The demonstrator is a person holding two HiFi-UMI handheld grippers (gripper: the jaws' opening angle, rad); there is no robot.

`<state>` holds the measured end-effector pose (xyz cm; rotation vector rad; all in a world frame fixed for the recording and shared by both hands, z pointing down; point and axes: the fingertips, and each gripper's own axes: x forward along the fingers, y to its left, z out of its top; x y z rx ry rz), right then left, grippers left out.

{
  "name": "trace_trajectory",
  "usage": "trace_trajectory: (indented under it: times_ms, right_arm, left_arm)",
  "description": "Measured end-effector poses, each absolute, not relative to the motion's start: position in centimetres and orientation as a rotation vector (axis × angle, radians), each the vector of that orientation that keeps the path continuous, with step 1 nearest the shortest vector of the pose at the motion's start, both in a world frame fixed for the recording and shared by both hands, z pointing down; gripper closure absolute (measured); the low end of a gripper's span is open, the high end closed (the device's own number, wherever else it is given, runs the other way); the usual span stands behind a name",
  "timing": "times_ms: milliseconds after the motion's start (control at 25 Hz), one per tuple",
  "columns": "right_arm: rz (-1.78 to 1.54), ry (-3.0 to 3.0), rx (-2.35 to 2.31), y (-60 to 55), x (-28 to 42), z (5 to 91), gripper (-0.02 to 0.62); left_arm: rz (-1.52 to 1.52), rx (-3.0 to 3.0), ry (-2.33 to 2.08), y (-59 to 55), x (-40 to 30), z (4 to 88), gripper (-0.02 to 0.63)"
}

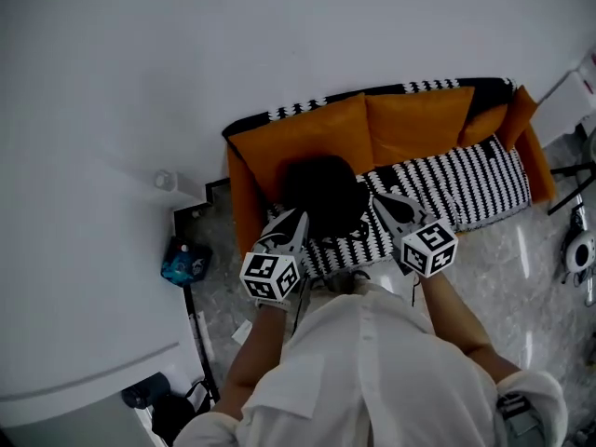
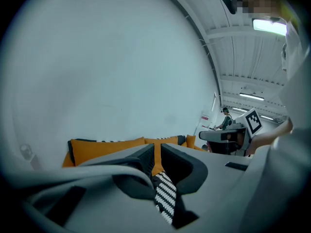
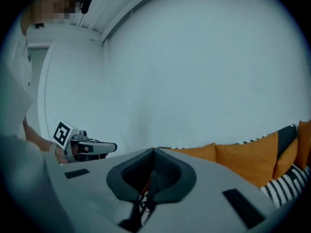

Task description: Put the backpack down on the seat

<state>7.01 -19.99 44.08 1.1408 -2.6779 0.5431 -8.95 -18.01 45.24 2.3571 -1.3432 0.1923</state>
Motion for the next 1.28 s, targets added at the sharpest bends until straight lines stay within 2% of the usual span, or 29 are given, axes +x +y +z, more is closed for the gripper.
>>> trace_trajectory:
  times_ms: [680, 1280]
  right_arm:
    - [0.344, -2.732, 1.224, -17.8, 7.8, 37.6, 0.578]
    - [0.385, -2.701, 1.374, -18.6, 9.3, 37.3, 0.578]
  left_arm:
    - [0.133, 2.388, -1.594, -13.8, -15.0, 38.8, 0.546]
    - [0.081, 2.292, -1.670, -12.9, -20.8, 39.3, 0.546]
